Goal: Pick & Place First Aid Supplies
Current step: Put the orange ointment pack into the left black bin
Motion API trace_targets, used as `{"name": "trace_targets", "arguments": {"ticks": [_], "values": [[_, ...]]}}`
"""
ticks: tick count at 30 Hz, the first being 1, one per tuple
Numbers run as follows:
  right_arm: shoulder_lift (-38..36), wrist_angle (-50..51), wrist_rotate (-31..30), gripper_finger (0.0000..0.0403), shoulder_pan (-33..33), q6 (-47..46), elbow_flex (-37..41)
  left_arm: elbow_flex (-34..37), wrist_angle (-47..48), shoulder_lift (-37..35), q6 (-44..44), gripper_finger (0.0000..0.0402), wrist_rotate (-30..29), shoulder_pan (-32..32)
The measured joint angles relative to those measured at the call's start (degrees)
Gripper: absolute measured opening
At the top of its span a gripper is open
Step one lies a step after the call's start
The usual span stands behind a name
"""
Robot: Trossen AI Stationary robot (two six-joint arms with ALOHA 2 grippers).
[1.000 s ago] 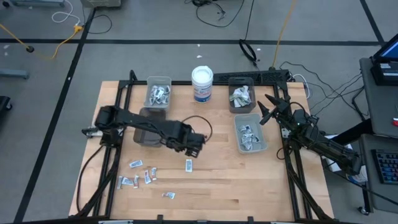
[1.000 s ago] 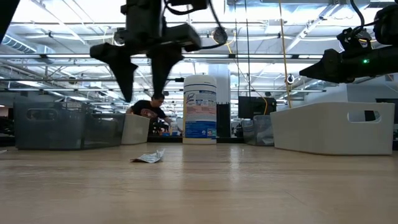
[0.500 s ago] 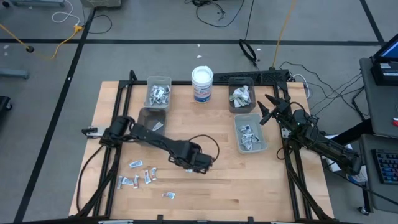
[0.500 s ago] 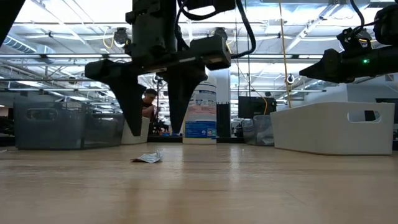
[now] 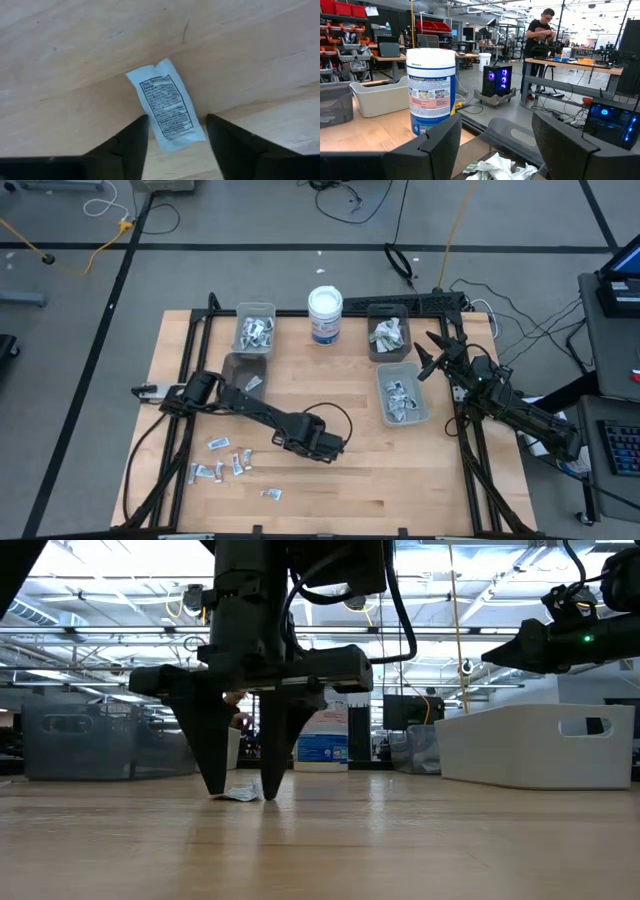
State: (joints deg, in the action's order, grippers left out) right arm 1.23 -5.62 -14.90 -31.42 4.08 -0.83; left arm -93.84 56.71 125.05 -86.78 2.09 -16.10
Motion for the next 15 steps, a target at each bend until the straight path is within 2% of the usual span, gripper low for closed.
{"name": "trace_targets", "arguments": {"ticks": [11,15], "values": [[0.00,-0.09,0.00,0.0238,0.00,0.01,0.01,0.09,0.10,0.04,3.56,0.0025,2.15,0.02],[0.00,-0.09,-0.01,0.0238,0.00,0.01,-0.01,0.12,0.44,-0.18,7.04,0.0008,2.35,0.00]]}}
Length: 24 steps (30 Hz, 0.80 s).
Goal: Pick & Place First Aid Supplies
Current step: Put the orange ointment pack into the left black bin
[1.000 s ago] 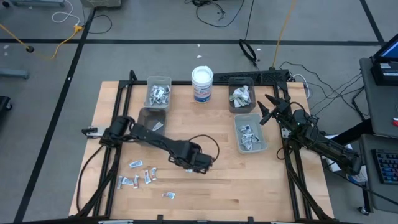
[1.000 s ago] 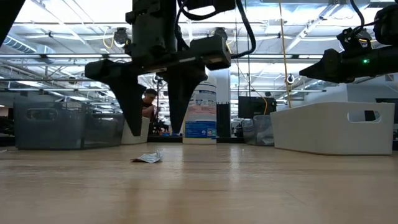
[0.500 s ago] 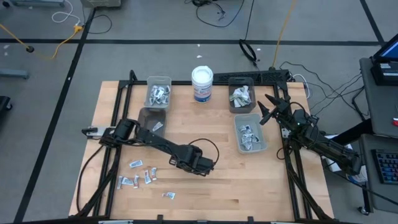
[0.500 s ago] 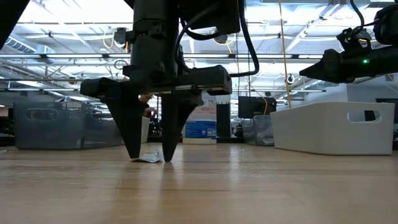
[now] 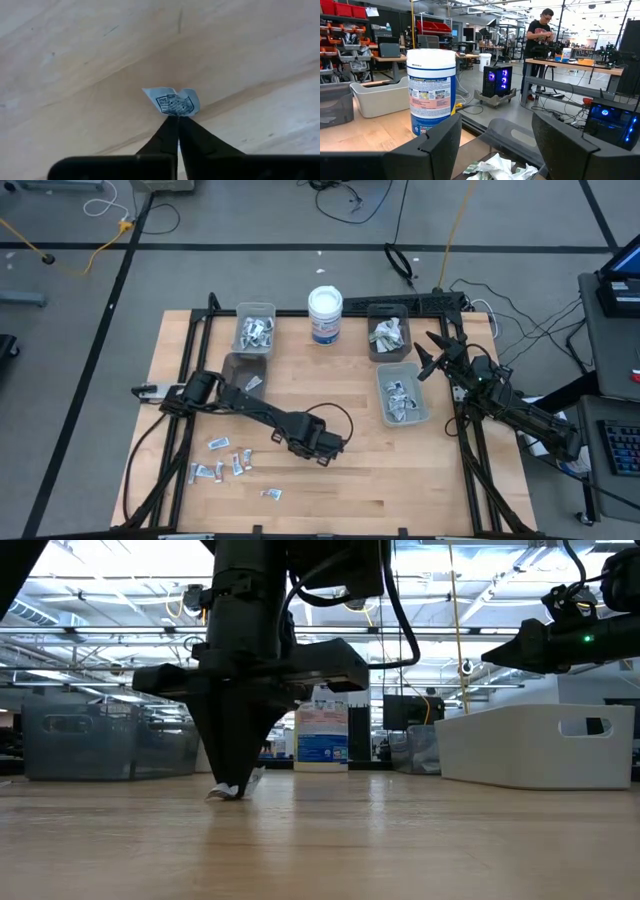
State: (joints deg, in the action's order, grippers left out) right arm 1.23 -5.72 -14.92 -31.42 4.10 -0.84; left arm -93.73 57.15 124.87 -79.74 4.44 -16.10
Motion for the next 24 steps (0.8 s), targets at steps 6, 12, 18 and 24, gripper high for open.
{"name": "trace_targets", "arguments": {"ticks": [6,12,18,24], "values": [[0.00,0.00,0.02,0.0238,0.00,0.00,0.00,0.10,3.98,-3.22,6.52,0.0003,-1.65,1.25],[0.00,0.00,0.00,0.0238,0.00,-0.02,0.01,4.31,4.25,-8.97,15.08,0.0002,-2.83,3.17],[0.02,0.00,0.02,0.0238,0.02,-0.02,0.00,12.56,4.12,-16.92,20.67,0.0001,-3.28,5.94],[0.02,0.00,0.00,0.0238,0.02,0.00,0.00,21.67,4.01,-26.28,23.94,0.0001,-4.64,10.00]]}}
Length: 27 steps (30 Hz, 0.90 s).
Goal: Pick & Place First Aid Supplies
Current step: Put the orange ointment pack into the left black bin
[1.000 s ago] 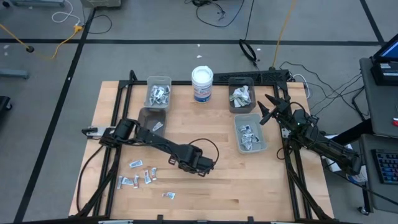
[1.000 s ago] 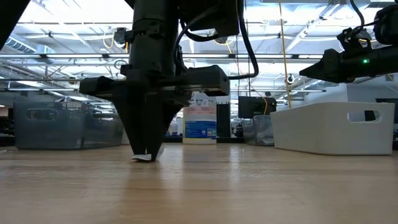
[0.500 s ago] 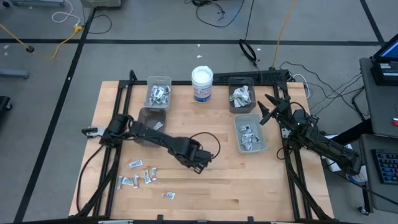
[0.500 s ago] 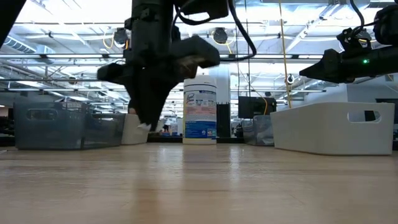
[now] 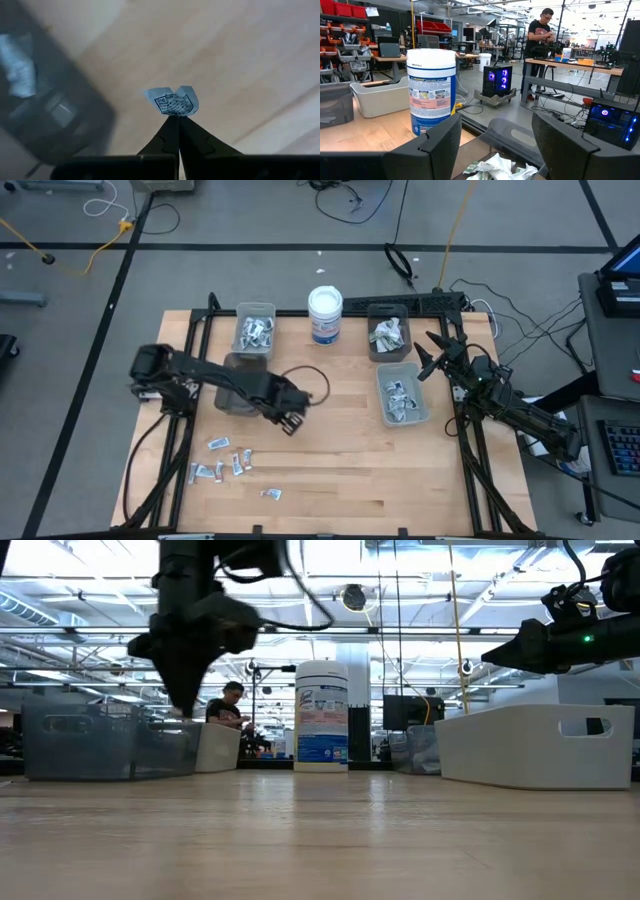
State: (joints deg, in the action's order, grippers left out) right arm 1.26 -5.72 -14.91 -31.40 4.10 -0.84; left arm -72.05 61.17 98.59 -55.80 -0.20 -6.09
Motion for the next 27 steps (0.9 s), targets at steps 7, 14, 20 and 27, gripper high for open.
{"name": "trace_targets", "arguments": {"ticks": [7,14,20,27], "values": [[0.00,0.00,0.02,0.0238,-0.01,-0.01,0.01,9.19,0.00,-9.10,4.19,0.0000,-0.25,5.69],[0.00,0.00,0.02,0.0238,-0.02,0.00,0.02,12.97,-0.23,-15.52,8.37,0.0000,-1.79,10.74],[0.00,0.00,0.01,0.0238,-0.01,-0.01,0.00,14.25,-0.26,-16.90,9.33,0.0000,-2.23,13.24],[0.00,0.00,0.02,0.0238,-0.01,0.00,0.02,18.84,-1.14,-17.28,9.30,0.0000,-3.00,17.63]]}}
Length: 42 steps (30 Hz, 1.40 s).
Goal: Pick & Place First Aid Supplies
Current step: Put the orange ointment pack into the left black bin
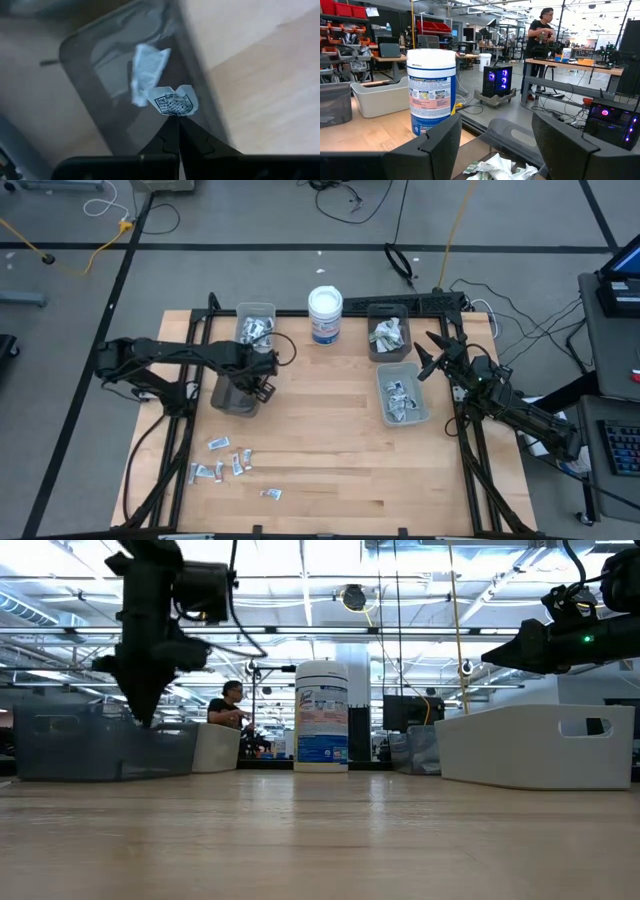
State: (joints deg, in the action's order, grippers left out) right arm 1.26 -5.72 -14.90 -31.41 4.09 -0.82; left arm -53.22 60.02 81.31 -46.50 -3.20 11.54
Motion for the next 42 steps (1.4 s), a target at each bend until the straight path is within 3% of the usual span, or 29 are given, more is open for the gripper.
{"name": "trace_targets", "arguments": {"ticks": [8,13,20,25,29,37,42], "values": [[0.00,0.00,-0.02,0.0238,0.01,-0.02,-0.02,8.35,-6.78,-0.03,-0.11,0.0000,-0.21,2.38],[0.00,0.00,0.00,0.0238,0.01,-0.01,-0.02,9.41,-7.84,-0.03,-0.80,0.0009,0.04,2.38],[-0.02,0.00,0.00,0.0238,0.01,-0.02,0.00,9.34,-7.16,-0.72,0.09,0.0100,-2.44,2.49],[0.00,0.00,0.00,0.0238,0.00,0.00,-0.02,9.18,-4.74,-1.84,-0.95,0.0179,-0.77,3.71],[0.00,0.00,0.00,0.0238,-0.01,-0.02,0.00,8.48,-1.73,-4.55,-2.19,0.0212,1.34,4.62],[0.00,0.00,-0.01,0.0238,-0.01,0.00,-0.02,8.37,0.97,-10.79,-4.16,0.0209,9.38,2.85],[0.00,0.00,-0.01,0.0238,0.01,-0.02,0.00,4.77,6.35,-13.57,-6.34,0.0189,10.47,0.90]]}}
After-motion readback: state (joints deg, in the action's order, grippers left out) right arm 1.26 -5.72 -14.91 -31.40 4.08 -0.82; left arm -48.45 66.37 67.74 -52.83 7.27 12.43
